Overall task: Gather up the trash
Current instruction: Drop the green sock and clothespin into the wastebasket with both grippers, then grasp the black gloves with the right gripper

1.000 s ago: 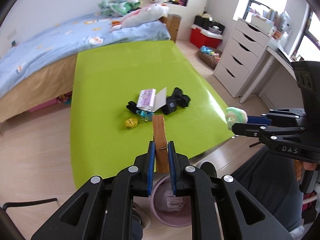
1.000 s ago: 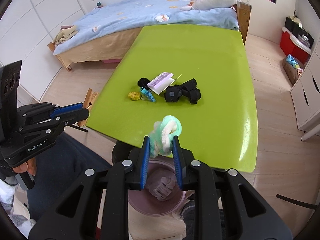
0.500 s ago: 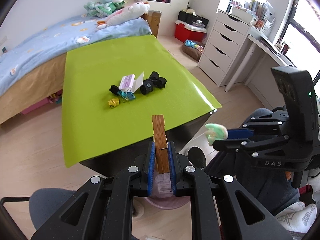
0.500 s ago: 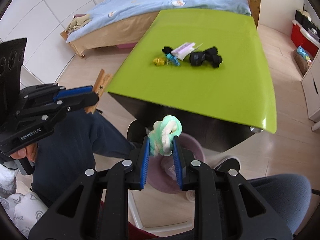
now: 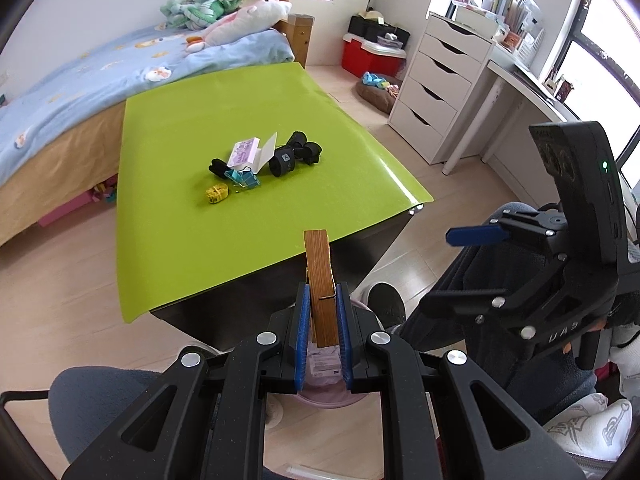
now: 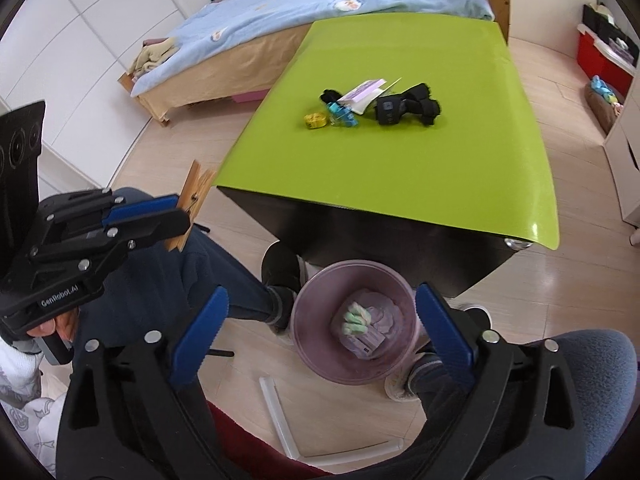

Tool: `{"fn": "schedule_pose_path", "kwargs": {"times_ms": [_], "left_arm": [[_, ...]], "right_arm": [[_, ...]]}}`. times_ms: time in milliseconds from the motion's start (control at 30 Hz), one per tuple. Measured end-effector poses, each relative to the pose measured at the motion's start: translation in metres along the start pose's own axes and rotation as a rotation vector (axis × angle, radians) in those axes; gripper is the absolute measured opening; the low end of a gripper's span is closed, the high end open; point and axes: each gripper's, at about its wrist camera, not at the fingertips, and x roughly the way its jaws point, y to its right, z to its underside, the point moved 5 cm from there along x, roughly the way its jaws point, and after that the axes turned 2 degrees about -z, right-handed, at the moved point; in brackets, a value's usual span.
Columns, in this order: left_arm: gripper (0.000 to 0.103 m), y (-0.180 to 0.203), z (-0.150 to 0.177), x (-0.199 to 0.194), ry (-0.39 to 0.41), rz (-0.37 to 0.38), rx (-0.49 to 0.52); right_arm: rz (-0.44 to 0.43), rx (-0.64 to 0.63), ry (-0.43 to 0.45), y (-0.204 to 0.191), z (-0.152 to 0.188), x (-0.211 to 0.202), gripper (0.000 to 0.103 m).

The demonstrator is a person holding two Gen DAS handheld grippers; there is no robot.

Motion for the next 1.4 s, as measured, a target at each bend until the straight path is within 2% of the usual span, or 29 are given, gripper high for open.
{"fn": "schedule_pose_path", "kwargs": {"times_ms": [167, 233, 267, 300, 400, 433, 567, 1033, 1233, 1400], "left_arm": [[0.014, 0.008, 0.0, 0.003, -0.017, 0.031, 0.022], [0.02, 0.012, 0.001, 0.004, -0.023, 0.045, 0.03], [0.036, 0.013, 0.001, 0.005, -0.027, 0.048, 0.032], [0.061, 0.014, 0.001, 0.006, -0.027, 0.053, 0.033], [0.084, 0.015, 0.002, 0.007, -0.025, 0.045, 0.025], [0.089, 0.014, 0.001, 0.008, -0.025, 0.037, 0.021], [0.095, 0.007, 0.0, 0.007, -0.011, 0.013, -0.017], [0.095, -0.017, -0.007, 0.006, 0.007, -0.012, -0.099], [0.095, -0.027, -0.018, 0.004, 0.024, -0.017, -0.114], [0.095, -0.035, -0.031, 0.006, 0.033, -0.017, -0.126]], "right_arm": [[0.042, 0.038, 0.039, 0.014, -0.003, -0.013, 0.095], [0.05, 0.049, 0.052, 0.018, -0.003, -0.017, 0.095], [0.052, 0.053, 0.056, 0.02, -0.004, -0.019, 0.095], [0.054, 0.059, 0.06, 0.022, -0.004, -0.02, 0.095], [0.051, 0.066, 0.062, 0.025, -0.003, -0.02, 0.095], [0.051, 0.068, 0.061, 0.026, -0.002, -0.021, 0.095], [0.042, 0.074, 0.064, 0.027, -0.002, -0.02, 0.096], [0.027, 0.081, 0.059, 0.024, -0.009, -0.017, 0.097], [0.038, 0.064, 0.065, 0.029, -0.037, -0.015, 0.097], [0.051, 0.048, 0.065, 0.043, -0.076, -0.004, 0.097]]}}
